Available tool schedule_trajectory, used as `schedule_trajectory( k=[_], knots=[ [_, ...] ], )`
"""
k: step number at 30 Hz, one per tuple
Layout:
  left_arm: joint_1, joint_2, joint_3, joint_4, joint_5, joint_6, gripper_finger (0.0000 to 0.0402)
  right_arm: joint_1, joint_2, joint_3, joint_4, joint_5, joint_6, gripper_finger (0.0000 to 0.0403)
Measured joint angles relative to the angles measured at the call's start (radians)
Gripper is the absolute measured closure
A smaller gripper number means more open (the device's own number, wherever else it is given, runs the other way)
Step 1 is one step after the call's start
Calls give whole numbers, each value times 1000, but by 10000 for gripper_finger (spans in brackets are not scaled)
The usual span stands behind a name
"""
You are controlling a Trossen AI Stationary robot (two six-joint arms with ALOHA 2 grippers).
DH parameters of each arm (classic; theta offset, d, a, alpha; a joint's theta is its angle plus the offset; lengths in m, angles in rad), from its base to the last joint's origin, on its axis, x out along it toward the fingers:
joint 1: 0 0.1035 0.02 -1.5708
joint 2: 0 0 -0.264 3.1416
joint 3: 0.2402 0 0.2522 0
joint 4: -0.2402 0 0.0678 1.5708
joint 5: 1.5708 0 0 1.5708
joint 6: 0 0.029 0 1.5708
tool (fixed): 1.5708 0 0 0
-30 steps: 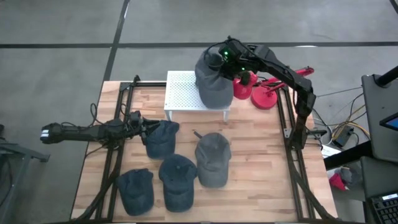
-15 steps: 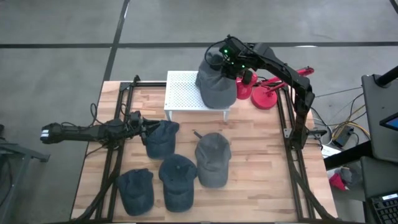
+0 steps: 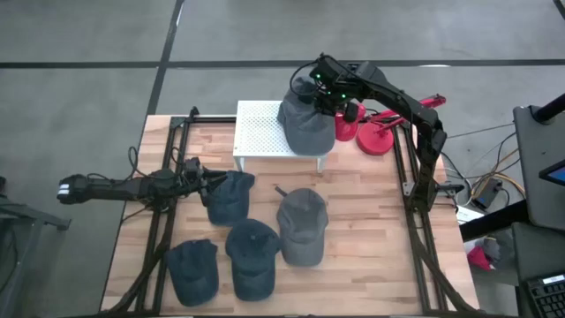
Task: Pick & Place hat
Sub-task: Stack the right gray cap on top of the gray cap on the shelf
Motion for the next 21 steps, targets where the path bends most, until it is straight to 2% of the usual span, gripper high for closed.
schedule_trajectory(
  k=[5, 15, 21],
  knots=[
    [0, 0, 0, 0, 0, 0, 307, -1, 0, -3, 1, -2, -12, 382],
    [0, 0, 0, 0, 0, 1, 307, -8, -4, -2, 8, -37, -61, 311],
    [0, 0, 0, 0, 0, -1, 307, -26, -6, -1, 8, -45, -81, 286]
  ],
)
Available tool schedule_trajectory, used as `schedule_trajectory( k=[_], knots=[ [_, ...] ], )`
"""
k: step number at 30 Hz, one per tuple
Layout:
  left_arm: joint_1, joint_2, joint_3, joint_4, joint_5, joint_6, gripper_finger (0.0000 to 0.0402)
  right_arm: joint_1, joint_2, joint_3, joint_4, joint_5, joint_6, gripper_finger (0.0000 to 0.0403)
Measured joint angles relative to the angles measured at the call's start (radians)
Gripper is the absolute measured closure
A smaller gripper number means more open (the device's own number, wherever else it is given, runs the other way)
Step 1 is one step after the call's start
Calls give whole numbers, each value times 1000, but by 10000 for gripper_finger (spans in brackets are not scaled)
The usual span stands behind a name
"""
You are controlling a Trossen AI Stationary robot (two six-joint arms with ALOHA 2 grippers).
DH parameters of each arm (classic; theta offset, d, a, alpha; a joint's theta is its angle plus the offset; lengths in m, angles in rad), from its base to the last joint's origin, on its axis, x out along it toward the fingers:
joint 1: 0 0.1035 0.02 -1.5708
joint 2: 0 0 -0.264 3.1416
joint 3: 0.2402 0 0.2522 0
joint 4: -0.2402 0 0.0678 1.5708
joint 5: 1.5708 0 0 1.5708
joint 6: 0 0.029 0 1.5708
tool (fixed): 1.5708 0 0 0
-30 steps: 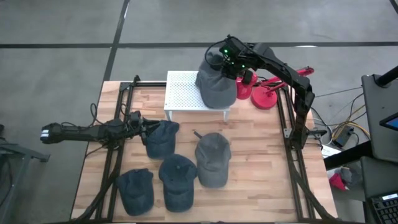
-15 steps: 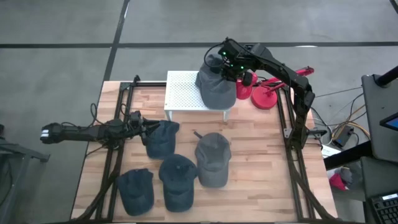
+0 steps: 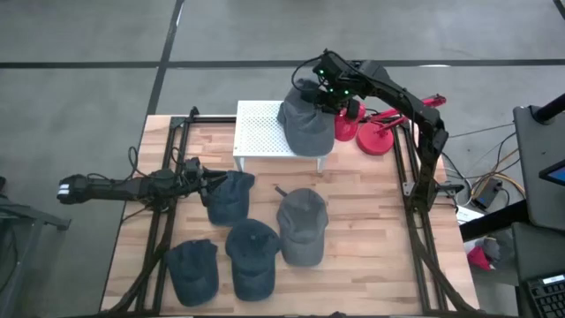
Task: Pick & Place hat
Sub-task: Stack the right gray cap on top of the gray cap on the shelf, then stack the gray cap on top of the gray cap on the shelf
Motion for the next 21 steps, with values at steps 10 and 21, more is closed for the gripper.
schedule_trajectory(
  k=[10, 21],
  knots=[
    [0, 0, 0, 0, 0, -1, 307, 4, -75, 1, -5, -73, -52, 280],
    [0, 0, 0, 0, 0, 0, 307, 296, -225, 0, -114, -156, -98, 301]
  ],
)
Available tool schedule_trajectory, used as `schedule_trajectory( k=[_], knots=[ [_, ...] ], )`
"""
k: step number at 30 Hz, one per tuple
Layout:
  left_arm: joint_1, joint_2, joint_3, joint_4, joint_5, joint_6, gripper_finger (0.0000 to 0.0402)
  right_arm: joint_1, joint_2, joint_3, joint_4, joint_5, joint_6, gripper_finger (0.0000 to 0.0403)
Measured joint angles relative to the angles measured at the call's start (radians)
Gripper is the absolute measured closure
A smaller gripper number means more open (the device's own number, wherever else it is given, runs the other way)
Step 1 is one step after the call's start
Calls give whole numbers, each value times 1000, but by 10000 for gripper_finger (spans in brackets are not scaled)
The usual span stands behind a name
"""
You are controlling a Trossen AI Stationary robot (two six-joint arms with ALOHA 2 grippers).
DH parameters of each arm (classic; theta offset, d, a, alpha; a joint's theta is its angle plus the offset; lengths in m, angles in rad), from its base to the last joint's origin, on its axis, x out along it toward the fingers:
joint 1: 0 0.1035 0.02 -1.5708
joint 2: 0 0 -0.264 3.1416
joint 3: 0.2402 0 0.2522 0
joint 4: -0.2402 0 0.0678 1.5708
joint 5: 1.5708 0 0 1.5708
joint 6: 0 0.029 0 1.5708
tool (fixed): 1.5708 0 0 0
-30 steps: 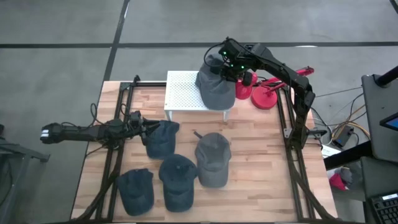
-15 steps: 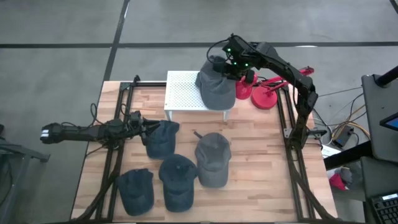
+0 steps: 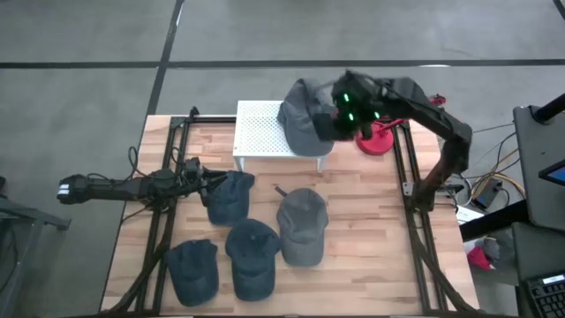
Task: Pick & Place hat
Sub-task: Stack the gray cap on top of the gray cap on the shelf
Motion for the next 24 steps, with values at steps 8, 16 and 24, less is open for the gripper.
schedule_trajectory(
  k=[8, 16, 24],
  knots=[
    [0, 0, 0, 0, 0, 1, 307, 334, -6, -9, -80, 174, 129, 307],
    [0, 0, 0, 0, 0, 5, 307, 522, 36, -100, -79, 193, 128, 294],
    [0, 0, 0, 0, 0, -8, 307, 568, 55, -272, -64, 195, 99, 269]
  ],
)
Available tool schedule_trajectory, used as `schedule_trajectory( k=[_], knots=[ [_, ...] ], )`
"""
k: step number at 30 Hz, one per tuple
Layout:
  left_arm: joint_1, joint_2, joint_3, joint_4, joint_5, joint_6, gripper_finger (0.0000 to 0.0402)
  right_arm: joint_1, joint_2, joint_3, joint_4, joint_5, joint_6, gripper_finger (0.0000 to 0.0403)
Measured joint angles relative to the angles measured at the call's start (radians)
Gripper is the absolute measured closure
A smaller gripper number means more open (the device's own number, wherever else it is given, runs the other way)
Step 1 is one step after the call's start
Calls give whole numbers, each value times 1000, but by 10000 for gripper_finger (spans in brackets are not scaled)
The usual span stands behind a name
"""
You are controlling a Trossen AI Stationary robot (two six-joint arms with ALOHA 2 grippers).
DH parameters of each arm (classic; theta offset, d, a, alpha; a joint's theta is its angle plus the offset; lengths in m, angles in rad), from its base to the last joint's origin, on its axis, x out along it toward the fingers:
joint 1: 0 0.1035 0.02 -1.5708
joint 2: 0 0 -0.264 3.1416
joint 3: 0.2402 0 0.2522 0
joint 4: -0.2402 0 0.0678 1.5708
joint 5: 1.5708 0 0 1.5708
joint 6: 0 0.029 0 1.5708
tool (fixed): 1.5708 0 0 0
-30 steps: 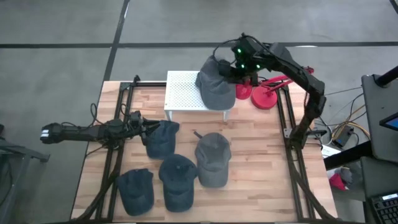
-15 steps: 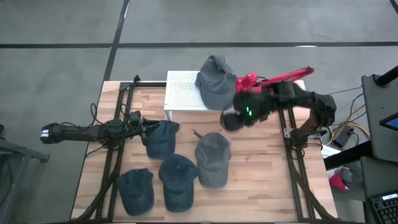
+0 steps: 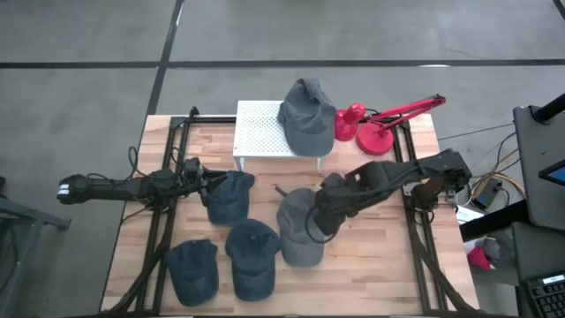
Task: Pick & Place hat
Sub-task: Stack the gray cap on top of the gray cap on the shelf
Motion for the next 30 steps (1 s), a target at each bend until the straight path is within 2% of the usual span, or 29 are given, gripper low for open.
schedule_trajectory(
  k=[7, 14, 18, 22, 30],
  knots=[
    [0, 0, 0, 0, 0, -1, 307, 30, 0, -150, 101, -8, -25, 238],
    [0, 0, 0, 0, 0, 56, 307, 32, 0, -239, 252, -11, 72, 200],
    [0, 0, 0, 0, 0, 65, 307, 31, 0, -264, 304, 0, 135, 187],
    [0, 0, 0, 0, 0, 65, 307, 30, 9, -265, 328, 49, 265, 179],
    [0, 0, 0, 0, 0, 87, 307, 22, 72, -266, 329, 45, 375, 163]
  ],
)
